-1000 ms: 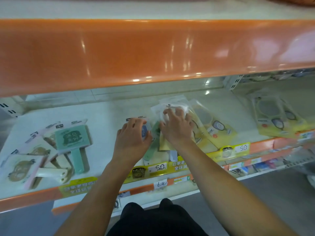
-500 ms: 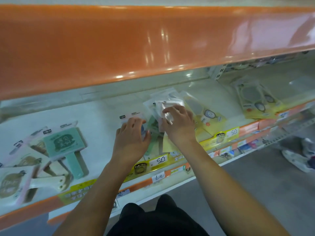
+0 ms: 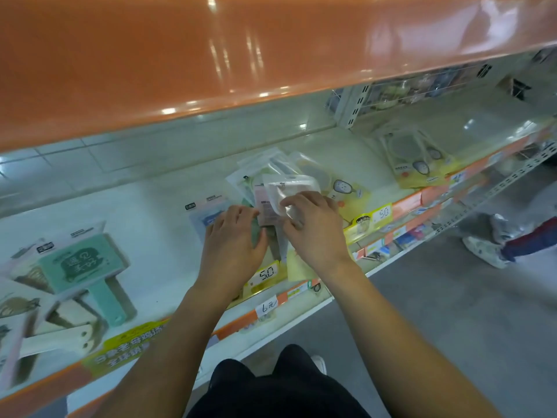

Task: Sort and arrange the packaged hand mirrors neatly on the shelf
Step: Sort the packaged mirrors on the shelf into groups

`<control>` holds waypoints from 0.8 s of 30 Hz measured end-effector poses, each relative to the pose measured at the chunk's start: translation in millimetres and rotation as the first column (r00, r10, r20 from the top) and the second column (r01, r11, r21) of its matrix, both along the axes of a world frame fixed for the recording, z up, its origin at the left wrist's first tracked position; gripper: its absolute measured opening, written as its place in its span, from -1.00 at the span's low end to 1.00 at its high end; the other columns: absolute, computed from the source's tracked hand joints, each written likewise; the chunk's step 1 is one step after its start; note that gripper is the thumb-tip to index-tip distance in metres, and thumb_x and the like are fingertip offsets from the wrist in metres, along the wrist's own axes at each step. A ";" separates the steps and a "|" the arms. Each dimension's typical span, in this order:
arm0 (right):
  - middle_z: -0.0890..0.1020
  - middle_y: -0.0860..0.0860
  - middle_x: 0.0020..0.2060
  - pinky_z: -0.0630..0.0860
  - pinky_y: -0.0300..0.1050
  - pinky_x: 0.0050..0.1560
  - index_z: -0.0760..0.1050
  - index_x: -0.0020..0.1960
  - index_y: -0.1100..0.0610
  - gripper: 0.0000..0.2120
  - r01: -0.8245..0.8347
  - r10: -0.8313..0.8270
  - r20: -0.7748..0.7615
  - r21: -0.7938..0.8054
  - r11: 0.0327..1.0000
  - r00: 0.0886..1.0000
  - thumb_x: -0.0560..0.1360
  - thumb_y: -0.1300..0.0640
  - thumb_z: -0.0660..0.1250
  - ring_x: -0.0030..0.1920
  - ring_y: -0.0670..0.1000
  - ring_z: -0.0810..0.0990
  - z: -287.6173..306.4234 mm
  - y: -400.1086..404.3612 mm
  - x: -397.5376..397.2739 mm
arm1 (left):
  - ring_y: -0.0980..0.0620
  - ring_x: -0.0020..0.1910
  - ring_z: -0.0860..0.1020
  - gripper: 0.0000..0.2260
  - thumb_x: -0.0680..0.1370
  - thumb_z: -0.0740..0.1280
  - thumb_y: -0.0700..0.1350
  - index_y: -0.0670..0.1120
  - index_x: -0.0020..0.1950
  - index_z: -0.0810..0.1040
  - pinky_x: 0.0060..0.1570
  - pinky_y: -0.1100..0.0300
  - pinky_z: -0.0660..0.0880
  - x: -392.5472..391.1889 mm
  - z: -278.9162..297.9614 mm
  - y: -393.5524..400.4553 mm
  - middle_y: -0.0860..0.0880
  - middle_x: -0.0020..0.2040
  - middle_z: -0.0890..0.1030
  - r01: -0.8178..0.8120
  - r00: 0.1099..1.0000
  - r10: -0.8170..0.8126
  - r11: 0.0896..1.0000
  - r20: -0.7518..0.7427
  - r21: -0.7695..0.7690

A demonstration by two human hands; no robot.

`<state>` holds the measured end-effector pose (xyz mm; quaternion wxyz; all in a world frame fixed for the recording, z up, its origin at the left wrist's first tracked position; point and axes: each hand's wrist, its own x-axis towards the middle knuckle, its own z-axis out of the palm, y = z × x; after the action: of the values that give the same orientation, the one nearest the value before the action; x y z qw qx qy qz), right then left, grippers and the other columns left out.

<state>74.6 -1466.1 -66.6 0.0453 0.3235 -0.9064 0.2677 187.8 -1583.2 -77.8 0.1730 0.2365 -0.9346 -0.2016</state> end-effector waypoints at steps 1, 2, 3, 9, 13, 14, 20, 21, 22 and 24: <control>0.56 -0.07 0.12 0.45 0.14 0.13 0.56 0.08 -0.11 -0.68 -0.007 0.007 0.000 -0.005 1.000 1.000 0.38 -0.09 0.20 0.19 0.17 0.50 -1.1 2.9 -1.2 | -0.11 0.11 0.49 -0.73 0.54 0.29 0.01 -0.05 0.20 0.49 0.11 0.02 0.38 -1.2 0.1 2.1 -0.05 0.14 0.52 0.004 1.000 -0.004 1.000 0.001 0.003; 0.56 -0.07 0.12 0.45 0.13 0.13 0.55 0.08 -0.11 -0.65 -0.012 0.012 0.000 -0.015 1.000 1.000 0.37 -0.11 0.16 0.19 0.17 0.50 -2.4 5.6 -2.5 | -0.10 0.12 0.49 -0.73 0.54 0.28 0.02 -0.04 0.20 0.49 0.12 0.01 0.40 -2.3 0.0 4.3 -0.04 0.15 0.52 0.006 1.000 -0.006 1.000 0.002 0.007; 0.56 -0.07 0.11 0.45 0.13 0.11 0.56 0.08 -0.11 -0.64 -0.013 0.013 0.000 -0.023 1.000 1.000 0.36 -0.11 0.15 0.19 0.17 0.50 -3.3 8.2 -3.9 | -0.09 0.13 0.49 -0.72 0.55 0.27 0.03 -0.04 0.21 0.48 0.13 0.00 0.42 -3.9 0.5 6.5 -0.03 0.16 0.51 0.009 1.000 -0.009 1.000 0.006 0.012; 0.57 -0.09 0.09 0.46 0.12 0.13 0.57 0.06 -0.11 -0.72 -0.001 0.002 0.026 -0.047 0.999 1.000 0.36 0.02 0.31 0.19 0.17 0.49 -6.2 30.3 -19.4 | -0.12 0.12 0.49 -0.70 0.54 0.26 0.03 -0.06 0.22 0.48 0.11 -0.03 0.44 -22.9 2.6 24.7 -0.05 0.16 0.51 0.005 1.000 -0.004 1.000 0.021 -0.016; 0.56 -0.08 0.13 0.44 0.10 0.18 0.58 0.08 -0.11 -0.73 0.018 -0.015 0.071 -0.050 0.999 0.997 0.39 0.05 0.35 0.21 0.17 0.46 -8.1 59.3 -38.1 | -0.17 0.05 0.53 -0.68 0.51 0.21 0.06 -0.06 0.18 0.50 0.03 -0.07 0.47 -43.4 1.4 52.0 -0.07 0.11 0.53 0.013 0.999 -0.012 1.000 0.047 -0.012; 0.55 -0.08 0.13 0.44 0.10 0.18 0.58 0.09 -0.11 -0.73 0.023 -0.019 0.083 -0.050 0.999 0.996 0.40 0.05 0.35 0.22 0.17 0.45 -8.6 68.0 -45.0 | -0.17 0.04 0.54 -0.69 0.50 0.23 0.04 -0.06 0.17 0.51 0.02 -0.08 0.48 -50.6 1.5 60.3 -0.08 0.11 0.54 0.025 0.999 -0.024 1.000 0.039 -0.015; 0.56 -0.06 0.09 0.45 0.09 0.15 0.58 0.07 -0.08 -0.74 0.058 -0.051 0.080 -0.088 0.994 0.995 0.39 0.02 0.33 0.18 0.18 0.47 -13.0 133.7 -97.7 | -0.16 0.06 0.54 -0.63 0.47 0.18 0.07 -0.08 0.17 0.52 -0.04 -0.05 0.50 -108.3 4.9 119.3 -0.08 0.13 0.55 0.081 0.995 -0.079 0.996 0.054 -0.042; 0.56 -0.06 0.08 0.44 0.10 0.16 0.57 0.07 -0.09 -0.73 0.063 -0.056 0.077 -0.092 0.994 0.995 0.39 -0.02 0.30 0.17 0.17 0.48 -14.3 145.9 -107.7 | -0.17 0.05 0.54 -0.62 0.47 0.16 0.08 -0.08 0.17 0.53 -0.04 -0.05 0.50 -119.1 4.8 130.2 -0.08 0.12 0.55 0.090 0.994 -0.087 0.995 0.059 -0.043; 0.55 -0.06 0.08 0.43 0.10 0.17 0.57 0.07 -0.09 -0.72 0.063 -0.056 0.074 -0.095 0.993 0.996 0.38 -0.05 0.26 0.16 0.17 0.50 -15.6 157.4 -117.9 | -0.19 0.03 0.55 -0.61 0.47 0.15 0.09 -0.08 0.16 0.53 -0.05 -0.06 0.51 -129.6 5.4 140.3 -0.09 0.11 0.55 0.092 0.994 -0.089 0.995 0.063 -0.050; 0.56 -0.05 0.09 0.44 0.08 0.15 0.58 0.08 -0.08 -0.73 0.065 -0.059 0.071 -0.090 0.994 0.996 0.39 -0.02 0.30 0.15 0.17 0.50 -14.2 176.6 -139.5 | -0.20 0.02 0.54 -0.64 0.48 0.18 0.07 -0.09 0.16 0.53 -0.09 -0.05 0.51 -151.3 7.1 156.9 -0.10 0.09 0.56 0.087 0.995 -0.083 0.994 0.063 -0.066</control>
<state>-64.9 -1289.5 -80.7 0.0377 0.2835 -0.9037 0.3187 36.5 -1426.4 -70.7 0.1442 0.1963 -0.9550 -0.1692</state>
